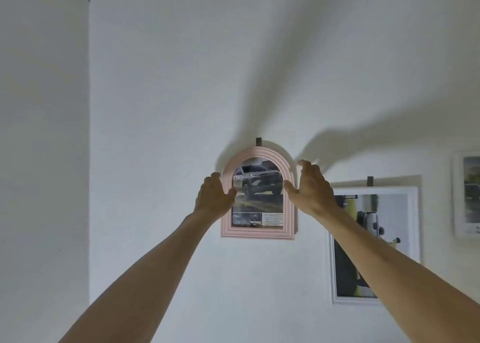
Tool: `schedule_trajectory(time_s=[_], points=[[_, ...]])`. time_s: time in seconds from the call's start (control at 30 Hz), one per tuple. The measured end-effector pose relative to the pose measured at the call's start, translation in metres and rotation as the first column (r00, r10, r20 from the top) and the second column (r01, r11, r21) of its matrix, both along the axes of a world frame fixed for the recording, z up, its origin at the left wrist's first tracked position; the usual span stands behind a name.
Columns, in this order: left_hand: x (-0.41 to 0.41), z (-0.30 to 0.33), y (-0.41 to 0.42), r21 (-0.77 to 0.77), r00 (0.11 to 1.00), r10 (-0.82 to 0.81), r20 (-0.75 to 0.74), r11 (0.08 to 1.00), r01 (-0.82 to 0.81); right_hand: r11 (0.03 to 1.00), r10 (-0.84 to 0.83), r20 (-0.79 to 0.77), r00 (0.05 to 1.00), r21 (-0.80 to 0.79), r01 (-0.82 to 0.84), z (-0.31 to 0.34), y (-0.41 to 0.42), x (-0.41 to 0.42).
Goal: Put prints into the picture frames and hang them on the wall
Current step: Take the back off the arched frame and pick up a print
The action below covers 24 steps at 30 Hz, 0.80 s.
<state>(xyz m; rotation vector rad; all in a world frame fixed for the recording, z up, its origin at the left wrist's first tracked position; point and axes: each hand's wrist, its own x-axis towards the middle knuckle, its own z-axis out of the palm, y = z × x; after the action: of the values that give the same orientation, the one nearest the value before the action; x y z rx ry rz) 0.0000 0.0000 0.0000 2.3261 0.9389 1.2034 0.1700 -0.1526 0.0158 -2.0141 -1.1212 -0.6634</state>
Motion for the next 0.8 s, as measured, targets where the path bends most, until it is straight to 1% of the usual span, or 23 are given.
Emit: schedule_trajectory(time_s=[0.1,0.2,0.27,0.33,0.43,0.53,0.67,0.8], points=[[0.008,-0.002,0.014,-0.075,0.996,-0.02,0.083,0.997,0.026,0.999,0.029,-0.079,0.996,0.047,-0.026,0.0,0.014,0.008],[0.013,-0.002,0.021,-0.116,0.989,-0.03,0.147,0.992,0.047,0.996,0.064,-0.071,0.995,0.071,-0.059,-0.005,0.025,0.015],[0.015,-0.001,0.023,-0.114,0.978,-0.023,0.206,0.992,0.047,0.994,0.074,-0.06,0.995,0.082,-0.069,-0.006,0.029,0.019],[0.017,0.0,0.026,-0.134,0.966,-0.027,0.256,0.989,0.063,0.991,0.091,-0.093,0.992,0.103,-0.081,-0.005,0.031,0.02],[0.015,0.001,0.025,-0.155,0.956,-0.046,0.29,0.983,0.095,0.982,0.148,-0.138,0.979,0.139,-0.129,-0.002,0.027,0.022],[0.01,0.003,0.018,-0.164,0.945,-0.068,0.32,0.978,0.126,0.976,0.174,-0.148,0.974,0.16,-0.15,-0.001,0.019,0.022],[0.004,0.001,0.008,-0.204,0.919,-0.102,0.382,0.96,0.191,0.968,0.206,-0.167,0.964,0.178,-0.176,-0.006,0.006,0.017],[-0.004,-0.004,-0.005,-0.288,0.874,-0.166,0.458,0.902,0.322,0.965,0.23,-0.212,0.95,0.173,-0.195,-0.014,-0.014,0.014]])
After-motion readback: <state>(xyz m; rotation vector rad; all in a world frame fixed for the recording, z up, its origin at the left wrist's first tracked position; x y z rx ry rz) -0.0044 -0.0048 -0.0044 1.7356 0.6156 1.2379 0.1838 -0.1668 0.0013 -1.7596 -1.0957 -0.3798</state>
